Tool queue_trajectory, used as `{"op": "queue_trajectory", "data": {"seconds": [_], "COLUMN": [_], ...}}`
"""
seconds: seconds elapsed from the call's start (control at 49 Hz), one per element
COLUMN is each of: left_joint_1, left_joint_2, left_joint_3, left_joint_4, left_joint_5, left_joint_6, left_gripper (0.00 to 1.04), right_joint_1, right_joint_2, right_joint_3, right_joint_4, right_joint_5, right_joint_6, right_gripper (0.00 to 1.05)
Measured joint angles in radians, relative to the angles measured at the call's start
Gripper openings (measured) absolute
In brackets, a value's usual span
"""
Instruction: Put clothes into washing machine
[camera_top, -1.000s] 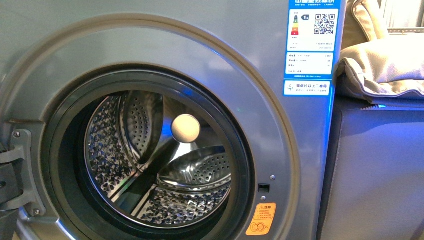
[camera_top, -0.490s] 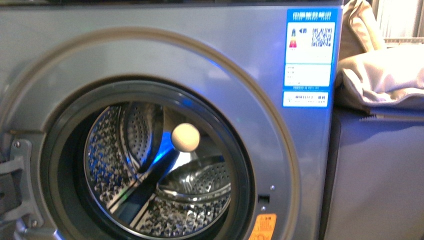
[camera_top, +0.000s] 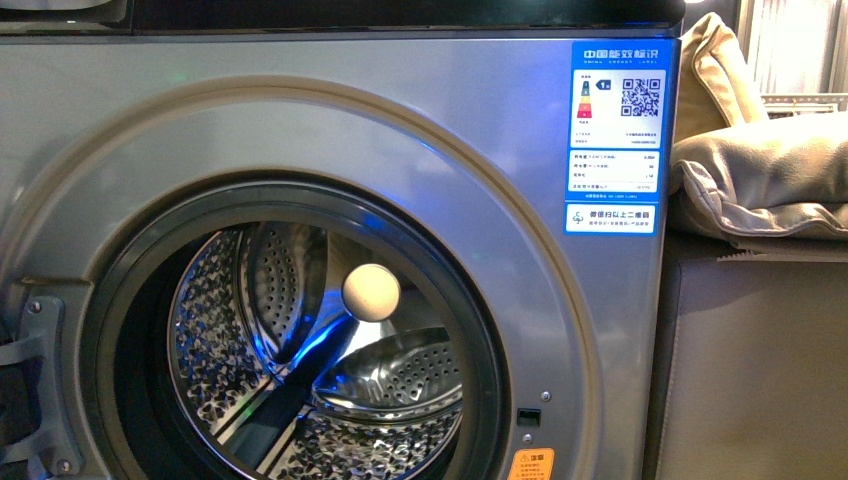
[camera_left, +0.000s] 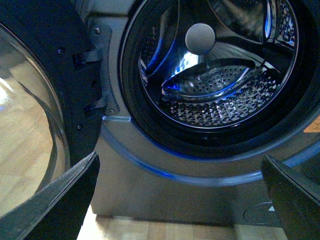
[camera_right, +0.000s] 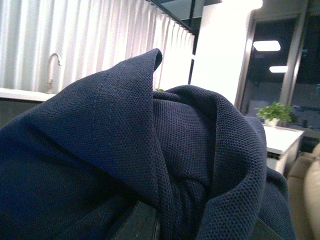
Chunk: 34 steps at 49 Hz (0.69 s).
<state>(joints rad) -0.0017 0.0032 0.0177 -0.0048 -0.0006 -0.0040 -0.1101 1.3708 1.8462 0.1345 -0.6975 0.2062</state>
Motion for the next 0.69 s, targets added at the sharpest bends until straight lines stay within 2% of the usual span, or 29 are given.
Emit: {"op": "queue_trajectory", "data": {"seconds": [0.122,0.163,0.327,0.694], "left_joint_1": [0.000,0.000,0.000,0.000], "left_joint_2": [0.000,0.000,0.000,0.000], "left_joint_3": [0.000,0.000,0.000,0.000], "left_joint_4": [0.000,0.000,0.000,0.000], "left_joint_5": [0.000,0.000,0.000,0.000], "left_joint_6": [0.000,0.000,0.000,0.000], "left_gripper": [0.98,0.98,0.98,0.98], "right_joint_1": [0.146,0.219,0.383,0.401], "right_joint_2": [0.037,0.056,0.087,0.087], "right_joint_3": [0.080,0.108,0.122,0.122], "right_joint_4": [-0.104,-0.145,-0.191,-0.191], "right_joint_5": [0.079,0.113,0.156,0.158], "right_joint_6": [-0.049,-0.074,-0.113,-0.113], "right_gripper": [0.15,0.15,0.15,0.15]}}
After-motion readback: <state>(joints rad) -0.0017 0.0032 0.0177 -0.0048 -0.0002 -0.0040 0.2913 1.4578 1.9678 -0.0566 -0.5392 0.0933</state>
